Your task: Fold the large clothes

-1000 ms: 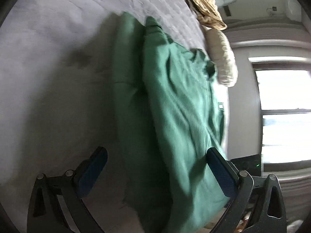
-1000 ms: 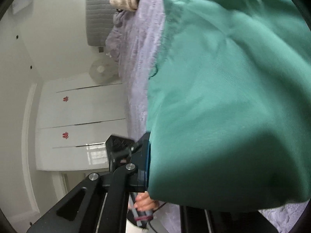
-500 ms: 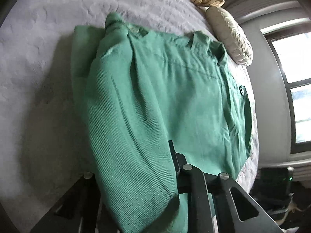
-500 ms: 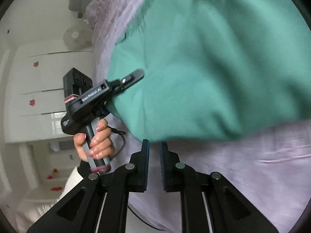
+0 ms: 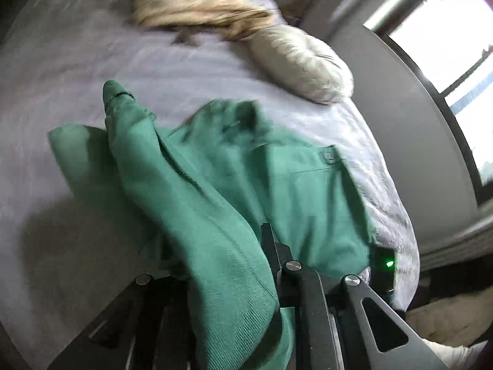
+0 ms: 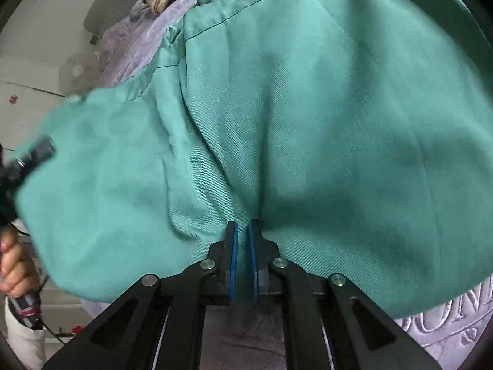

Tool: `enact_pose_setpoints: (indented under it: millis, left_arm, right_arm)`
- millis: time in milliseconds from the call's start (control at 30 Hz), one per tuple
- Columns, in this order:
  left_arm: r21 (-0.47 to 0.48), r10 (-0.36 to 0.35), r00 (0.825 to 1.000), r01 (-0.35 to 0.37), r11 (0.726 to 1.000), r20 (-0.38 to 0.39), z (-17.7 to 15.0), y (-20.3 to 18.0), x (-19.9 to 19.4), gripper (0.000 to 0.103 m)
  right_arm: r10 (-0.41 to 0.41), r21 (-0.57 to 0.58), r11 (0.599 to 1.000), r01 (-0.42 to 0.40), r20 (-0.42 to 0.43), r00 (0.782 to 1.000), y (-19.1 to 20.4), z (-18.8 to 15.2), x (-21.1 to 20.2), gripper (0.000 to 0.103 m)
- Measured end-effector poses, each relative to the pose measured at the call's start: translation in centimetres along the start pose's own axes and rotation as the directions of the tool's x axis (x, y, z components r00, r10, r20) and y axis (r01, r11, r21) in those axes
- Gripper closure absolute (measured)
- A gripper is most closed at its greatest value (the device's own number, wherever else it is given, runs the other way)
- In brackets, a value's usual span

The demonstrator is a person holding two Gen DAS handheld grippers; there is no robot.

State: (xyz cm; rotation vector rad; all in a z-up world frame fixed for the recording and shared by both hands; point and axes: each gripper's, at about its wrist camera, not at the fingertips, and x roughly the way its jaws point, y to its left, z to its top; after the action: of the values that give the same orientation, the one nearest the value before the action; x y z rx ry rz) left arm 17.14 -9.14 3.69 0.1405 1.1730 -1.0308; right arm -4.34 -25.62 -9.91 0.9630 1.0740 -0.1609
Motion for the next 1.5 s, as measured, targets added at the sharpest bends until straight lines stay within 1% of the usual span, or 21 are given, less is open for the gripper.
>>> enact_pose_setpoints:
  millis: [133,233,400,467,533,567,600,633,700,767,900,1033,1067,1100,1167,1200,1233,1300,1367,1400,1500]
  left_arm:
    - [0.127,0.002,1.000,-0.002,0.992,0.001,2.7,-6.8,1.7,0.085]
    - [0.229,0.004,1.000,0.002,0.973,-0.025,3.3,-12.1,4.3,0.085]
    - [0.359,0.048,0.992,-0.002,0.933,-0.117,2.8,-19.4,12.0,0.085]
    - [0.383,0.071,0.985,-0.005,0.924,-0.159,2.0,-21.3,15.3,0.085]
    - [0.399,0.122,0.974,-0.037,0.916,-0.189,1.4,-22.5,18.7,0.084]
    - [0.405,0.142,0.970,-0.052,0.913,-0.196,1.1,-22.6,19.6,0.079]
    - [0.404,0.145,0.968,-0.053,0.913,-0.203,0.8,-22.7,20.2,0.069]
    - [0.390,0.128,0.969,-0.037,0.920,-0.210,0.7,-22.7,20.4,0.063]
    - [0.362,0.064,0.977,0.014,0.932,-0.204,0.7,-23.3,20.0,0.035]
    - [0.366,0.026,0.984,0.041,0.930,-0.177,0.7,-24.2,19.3,0.024]
    - [0.387,-0.031,0.989,0.084,0.918,-0.142,1.5,-25.9,17.3,0.022]
    - [0.343,-0.049,0.998,0.063,0.937,-0.050,2.3,-24.3,13.7,0.022]
    - [0.331,-0.044,0.998,0.054,0.942,-0.036,2.4,-23.6,12.9,0.022]
    - [0.314,-0.024,1.000,0.029,0.949,-0.019,2.3,-22.2,11.8,0.022]
    - [0.286,0.035,0.999,-0.037,0.958,0.013,2.1,-19.8,10.7,0.022]
    - [0.268,0.076,0.997,-0.081,0.960,0.032,2.0,-18.3,9.9,0.022]
    - [0.243,0.126,0.991,-0.134,0.961,0.050,1.7,-16.5,9.2,0.022]
    - [0.195,0.189,0.981,-0.195,0.961,0.052,0.9,-13.7,8.4,0.022]
    - [0.128,0.240,0.971,-0.240,0.962,0.017,-0.1,-10.8,8.5,0.022]
    - [0.096,0.257,0.966,-0.255,0.962,-0.003,-0.6,-9.5,8.7,0.022]
    - [0.042,0.288,0.957,-0.286,0.957,-0.045,-2.2,-7.2,9.3,0.022]
  right_arm:
    - [0.106,0.054,0.993,-0.106,0.007,0.994,-1.4,-0.1,-1.7,0.095]
    - [0.154,0.087,0.983,-0.161,0.074,0.985,-3.3,-0.4,-4.7,0.094]
    - [0.157,0.168,0.966,-0.196,0.220,0.963,-8.3,-1.4,-9.9,0.093]
    - [0.158,0.193,0.959,-0.207,0.238,0.958,-10.2,-1.7,-10.6,0.091]
    - [0.156,0.213,0.955,-0.208,0.236,0.959,-11.9,-2.2,-10.9,0.091]
    - [0.163,0.221,0.951,-0.217,0.237,0.958,-12.4,-2.4,-10.8,0.091]
    - [0.177,0.228,0.945,-0.233,0.239,0.955,-12.9,-2.7,-10.8,0.091]
    - [0.184,0.232,0.942,-0.241,0.242,0.953,-12.8,-2.7,-10.6,0.091]
    - [0.200,0.239,0.936,-0.260,0.246,0.948,-13.2,-3.0,-10.4,0.091]
    - [0.213,0.247,0.929,-0.275,0.251,0.944,-13.5,-3.3,-10.2,0.091]
    - [0.223,0.264,0.921,-0.287,0.246,0.943,-14.8,-3.6,-10.5,0.091]
    - [0.200,0.279,0.922,-0.269,0.251,0.947,-16.1,-2.1,-11.7,0.091]
    - [0.193,0.282,0.922,-0.265,0.258,0.947,-16.1,-2.0,-12.0,0.085]
    - [0.191,0.282,0.921,-0.267,0.270,0.944,-16.1,-2.1,-12.4,0.079]
    - [0.176,0.274,0.925,-0.263,0.305,0.936,-15.9,-2.2,-13.8,0.038]
    - [0.171,0.253,0.931,-0.262,0.332,0.928,-15.5,-2.3,-14.8,0.034]
    - [0.166,0.235,0.938,-0.255,0.343,0.924,-15.2,-2.1,-15.5,0.034]
    - [0.155,0.189,0.954,-0.233,0.354,0.922,-13.7,-1.9,-16.6,0.034]
    - [0.147,0.126,0.971,-0.202,0.350,0.925,-11.1,-1.5,-16.8,0.026]
    - [0.116,0.088,0.984,-0.152,0.331,0.937,-9.7,-1.0,-16.3,0.023]
    - [-0.038,0.065,0.998,0.020,0.286,0.958,-7.6,0.8,-14.4,0.025]
